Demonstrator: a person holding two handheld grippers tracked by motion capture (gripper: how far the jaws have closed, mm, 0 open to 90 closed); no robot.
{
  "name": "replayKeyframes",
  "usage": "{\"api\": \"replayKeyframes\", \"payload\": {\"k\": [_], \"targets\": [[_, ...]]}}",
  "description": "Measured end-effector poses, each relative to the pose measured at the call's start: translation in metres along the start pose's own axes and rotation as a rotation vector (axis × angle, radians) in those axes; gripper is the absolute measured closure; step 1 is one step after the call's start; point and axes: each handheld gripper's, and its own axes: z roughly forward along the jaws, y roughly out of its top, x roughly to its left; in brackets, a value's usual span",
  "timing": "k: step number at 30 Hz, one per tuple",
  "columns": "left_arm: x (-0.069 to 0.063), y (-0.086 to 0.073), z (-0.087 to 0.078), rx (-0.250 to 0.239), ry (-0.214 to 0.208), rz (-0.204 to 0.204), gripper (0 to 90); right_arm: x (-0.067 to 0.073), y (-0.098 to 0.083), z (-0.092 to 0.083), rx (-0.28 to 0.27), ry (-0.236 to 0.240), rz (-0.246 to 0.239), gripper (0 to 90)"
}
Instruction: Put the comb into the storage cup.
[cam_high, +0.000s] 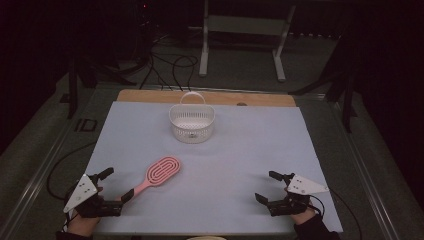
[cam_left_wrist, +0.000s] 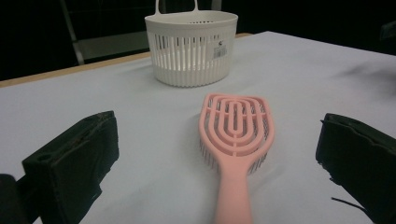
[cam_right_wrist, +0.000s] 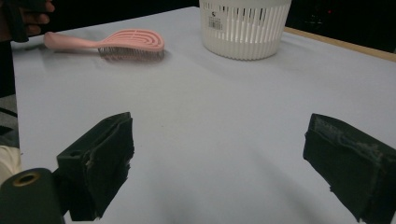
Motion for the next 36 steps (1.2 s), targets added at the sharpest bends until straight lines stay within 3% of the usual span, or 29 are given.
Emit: {"api": "replayKeyframes", "payload": {"k": [27, 36], "targets": [[-0.003, 0.004, 0.0, 0.015, -0.023, 0.007, 0.3, 0.002, 0.002, -0.002, -0.021, -0.025, -0.006, 8.3], [-0.002, 0.017, -0.005, 0.022, -0.024, 0.0, 0.3, 0.004, 0.003, -0.001, -0.024, -0.028, -0.016, 8.3]]}}
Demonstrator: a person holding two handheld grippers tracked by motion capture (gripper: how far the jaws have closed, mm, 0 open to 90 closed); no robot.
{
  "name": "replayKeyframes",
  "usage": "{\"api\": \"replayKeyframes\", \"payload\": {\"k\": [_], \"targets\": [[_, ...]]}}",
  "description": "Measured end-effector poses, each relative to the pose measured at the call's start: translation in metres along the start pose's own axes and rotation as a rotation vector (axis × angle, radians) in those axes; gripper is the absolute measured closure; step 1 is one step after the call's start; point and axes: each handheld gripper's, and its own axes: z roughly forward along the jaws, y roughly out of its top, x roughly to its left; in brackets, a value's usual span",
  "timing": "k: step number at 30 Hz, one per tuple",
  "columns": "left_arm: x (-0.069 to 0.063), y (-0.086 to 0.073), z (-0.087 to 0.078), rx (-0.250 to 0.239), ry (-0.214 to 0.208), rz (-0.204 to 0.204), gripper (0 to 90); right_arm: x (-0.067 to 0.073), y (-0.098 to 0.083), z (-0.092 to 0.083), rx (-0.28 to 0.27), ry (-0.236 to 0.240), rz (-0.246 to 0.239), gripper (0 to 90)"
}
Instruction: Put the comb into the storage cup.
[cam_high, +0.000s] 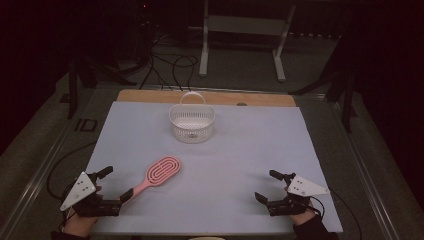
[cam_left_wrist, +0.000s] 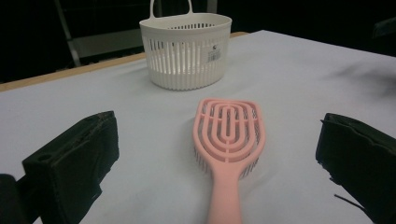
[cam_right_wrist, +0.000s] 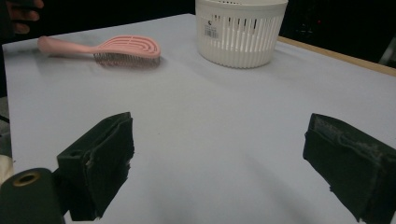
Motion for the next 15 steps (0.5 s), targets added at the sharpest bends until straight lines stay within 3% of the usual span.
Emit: {"api": "replayKeyframes", "payload": {"k": [3, 15], "targets": [[0.0, 0.004, -0.001, 0.012, -0.011, -0.006, 0.3, 0.0, 0.0, 0.0, -0.002, 0.002, 0.001, 8.3], [0.003, 0.033, -0.01, 0.086, -0.013, 0.033, 0.3, 0.0, 0.001, 0.001, -0.01, 0.003, 0.008, 8.3]]}}
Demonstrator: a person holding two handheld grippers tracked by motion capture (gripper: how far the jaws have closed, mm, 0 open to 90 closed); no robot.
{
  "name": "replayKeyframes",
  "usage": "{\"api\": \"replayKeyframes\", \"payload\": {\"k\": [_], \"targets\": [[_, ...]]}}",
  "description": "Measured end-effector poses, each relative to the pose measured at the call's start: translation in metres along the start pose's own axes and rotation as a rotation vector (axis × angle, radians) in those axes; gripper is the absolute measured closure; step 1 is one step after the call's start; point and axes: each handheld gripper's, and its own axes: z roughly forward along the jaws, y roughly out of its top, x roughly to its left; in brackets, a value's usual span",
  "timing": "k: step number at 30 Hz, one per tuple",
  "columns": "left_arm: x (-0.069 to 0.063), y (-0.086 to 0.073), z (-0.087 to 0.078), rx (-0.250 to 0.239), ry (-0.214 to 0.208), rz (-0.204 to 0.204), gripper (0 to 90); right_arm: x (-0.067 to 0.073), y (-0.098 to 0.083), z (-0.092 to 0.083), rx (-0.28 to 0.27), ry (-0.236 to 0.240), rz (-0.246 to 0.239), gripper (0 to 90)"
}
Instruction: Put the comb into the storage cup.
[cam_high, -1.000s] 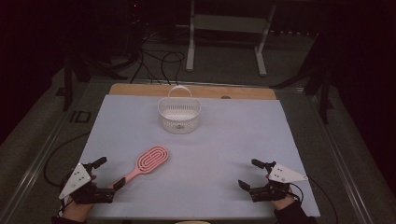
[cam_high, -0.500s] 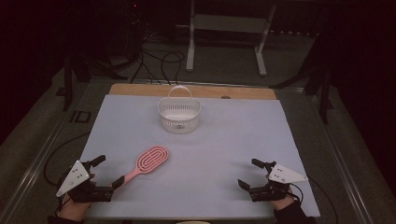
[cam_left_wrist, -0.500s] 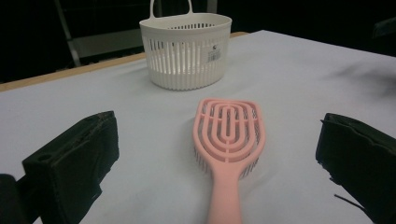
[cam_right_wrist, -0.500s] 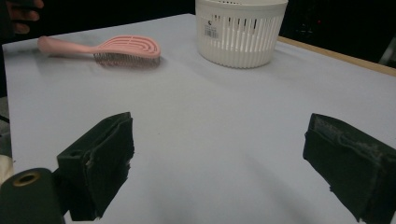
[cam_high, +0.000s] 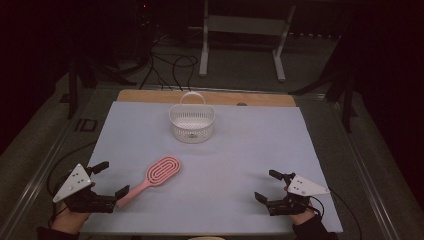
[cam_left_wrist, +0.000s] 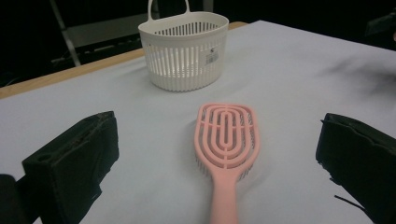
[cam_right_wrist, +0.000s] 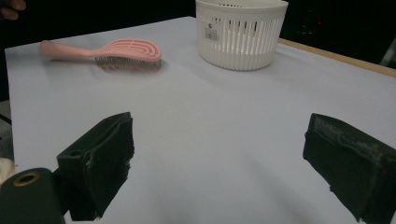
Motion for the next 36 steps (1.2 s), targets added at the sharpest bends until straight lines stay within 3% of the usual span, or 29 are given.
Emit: {"api": "replayKeyframes", "payload": {"k": [6, 12, 18, 19, 20, 21, 22, 27, 36], "targets": [[-0.001, 0.012, 0.0, 0.049, -0.011, 0.011, 0.2, 0.0, 0.0, 0.0, -0.003, -0.002, 0.002, 8.3], [-0.002, 0.021, 0.004, 0.107, -0.036, -0.007, 0.2, 0.0, 0.0, 0.0, -0.006, 0.004, 0.012, 8.3], [-0.003, 0.029, 0.011, 0.195, -0.033, 0.011, 0.2, 0.0, 0.0, 0.001, -0.007, 0.01, 0.018, 8.4], [-0.005, 0.032, 0.015, 0.23, -0.023, 0.018, 0.2, 0.0, 0.0, 0.001, -0.006, 0.011, 0.02, 8.4], [-0.005, 0.032, 0.015, 0.23, -0.023, 0.018, 0.2, 0.0, 0.0, 0.001, -0.006, 0.011, 0.02, 8.4], [-0.007, 0.035, 0.02, 0.268, -0.027, 0.025, 0.2, 0.0, 0.0, 0.001, -0.007, 0.012, 0.018, 8.4], [-0.007, 0.035, 0.02, 0.268, -0.027, 0.025, 0.2, 0.0, 0.0, 0.001, -0.007, 0.012, 0.018, 8.4], [-0.008, 0.042, 0.028, 0.362, -0.073, 0.051, 0.2, 0.0, 0.0, 0.001, -0.007, 0.015, 0.021, 8.4], [-0.008, 0.047, 0.037, 0.469, -0.097, 0.059, 0.2, 0.0, 0.0, 0.001, -0.008, 0.019, 0.024, 8.4]]}}
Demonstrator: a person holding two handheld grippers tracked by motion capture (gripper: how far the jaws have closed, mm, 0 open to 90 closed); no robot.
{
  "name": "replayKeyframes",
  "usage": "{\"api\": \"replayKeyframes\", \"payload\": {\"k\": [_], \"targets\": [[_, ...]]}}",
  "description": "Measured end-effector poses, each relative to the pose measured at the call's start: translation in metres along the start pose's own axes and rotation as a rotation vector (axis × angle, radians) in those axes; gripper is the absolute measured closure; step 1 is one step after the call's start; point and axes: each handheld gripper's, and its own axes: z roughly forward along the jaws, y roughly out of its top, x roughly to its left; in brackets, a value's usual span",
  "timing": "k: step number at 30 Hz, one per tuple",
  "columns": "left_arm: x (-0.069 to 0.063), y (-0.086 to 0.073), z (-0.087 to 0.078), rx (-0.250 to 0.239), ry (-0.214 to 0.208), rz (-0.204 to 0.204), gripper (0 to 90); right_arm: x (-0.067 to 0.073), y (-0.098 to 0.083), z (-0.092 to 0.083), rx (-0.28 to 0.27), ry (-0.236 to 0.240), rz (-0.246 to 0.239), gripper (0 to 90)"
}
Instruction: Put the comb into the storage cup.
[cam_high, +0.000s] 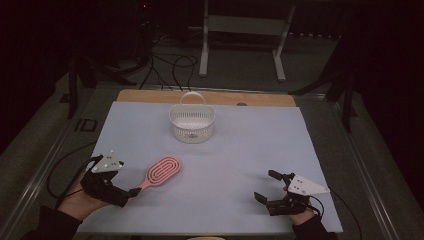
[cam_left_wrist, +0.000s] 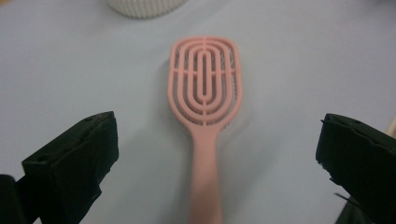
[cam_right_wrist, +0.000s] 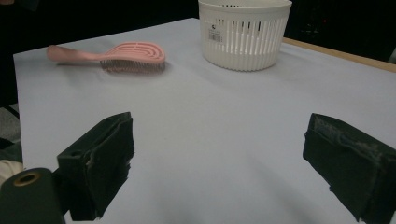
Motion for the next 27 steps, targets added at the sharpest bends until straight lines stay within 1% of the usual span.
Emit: {"api": "replayKeyframes", "payload": {"k": [1, 5, 8, 10, 11, 12, 13, 14, 15, 16, 17, 18, 19, 20, 21, 22, 23, 24, 25, 26, 27], "targets": [[0.0, 0.002, 0.003, 0.027, -0.002, 0.007, 0.2, 0.0, 0.0, 0.0, -0.001, 0.0, -0.002, 8.4], [-0.001, 0.004, 0.009, 0.091, -0.02, 0.016, 0.3, 0.0, 0.0, 0.0, 0.0, 0.002, 0.002, 8.4], [-0.001, 0.005, 0.015, 0.135, -0.021, 0.027, 0.3, 0.0, 0.0, 0.0, -0.005, 0.003, -0.002, 8.4], [-0.001, 0.006, 0.017, 0.145, -0.021, 0.025, 0.3, 0.0, 0.0, 0.0, -0.005, 0.003, -0.001, 8.4], [-0.001, 0.007, 0.02, 0.165, -0.023, 0.029, 0.3, 0.0, 0.0, 0.0, -0.002, 0.004, 0.003, 8.4], [-0.001, 0.007, 0.02, 0.165, -0.023, 0.029, 0.4, 0.0, 0.0, 0.0, -0.002, 0.004, 0.003, 8.4], [-0.001, 0.008, 0.023, 0.187, -0.025, 0.037, 0.4, 0.001, 0.0, 0.0, -0.003, 0.004, -0.002, 8.4], [-0.001, 0.008, 0.023, 0.187, -0.025, 0.037, 0.4, 0.001, 0.0, 0.0, -0.003, 0.004, -0.002, 8.4], [-0.001, 0.009, 0.026, 0.208, -0.021, 0.036, 0.4, 0.0, 0.0, 0.0, -0.003, 0.006, 0.004, 8.4], [-0.001, 0.009, 0.026, 0.208, -0.021, 0.036, 0.4, 0.0, 0.0, 0.0, -0.003, 0.006, 0.004, 8.4], [-0.001, 0.011, 0.029, 0.226, -0.017, 0.041, 0.4, 0.0, 0.0, 0.0, -0.001, 0.006, 0.004, 8.4], [-0.001, 0.011, 0.029, 0.226, -0.017, 0.041, 0.4, 0.0, 0.0, 0.0, -0.001, 0.006, 0.004, 8.4], [-0.001, 0.013, 0.031, 0.243, -0.016, 0.045, 0.4, 0.0, 0.0, 0.0, -0.005, 0.007, 0.002, 8.4], [-0.001, 0.013, 0.031, 0.243, -0.016, 0.045, 0.5, 0.0, 0.0, 0.0, -0.005, 0.007, 0.002, 8.4], [-0.001, 0.014, 0.033, 0.261, -0.016, 0.049, 0.5, 0.0, 0.0, 0.0, -0.001, 0.006, 0.004, 8.4], [-0.001, 0.014, 0.033, 0.261, -0.016, 0.049, 0.8, 0.0, 0.0, 0.0, -0.001, 0.008, 0.005, 8.4], [-0.002, 0.016, 0.036, 0.276, -0.019, 0.052, 0.9, 0.001, 0.0, 0.0, -0.003, 0.008, 0.002, 8.4], [-0.002, 0.016, 0.036, 0.276, -0.019, 0.052, 1.0, 0.001, 0.0, 0.0, -0.003, 0.008, 0.002, 8.4], [-0.002, 0.018, 0.039, 0.299, -0.024, 0.065, 1.2, 0.0, 0.0, 0.0, -0.004, 0.009, 0.003, 8.4], [-0.002, 0.018, 0.039, 0.299, -0.024, 0.065, 1.2, 0.0, 0.0, 0.0, -0.003, 0.009, 0.006, 8.4], [-0.003, 0.019, 0.042, 0.319, -0.024, 0.065, 1.4, 0.0, 0.0, 0.0, 0.0, 0.008, 0.008, 8.5]]}}
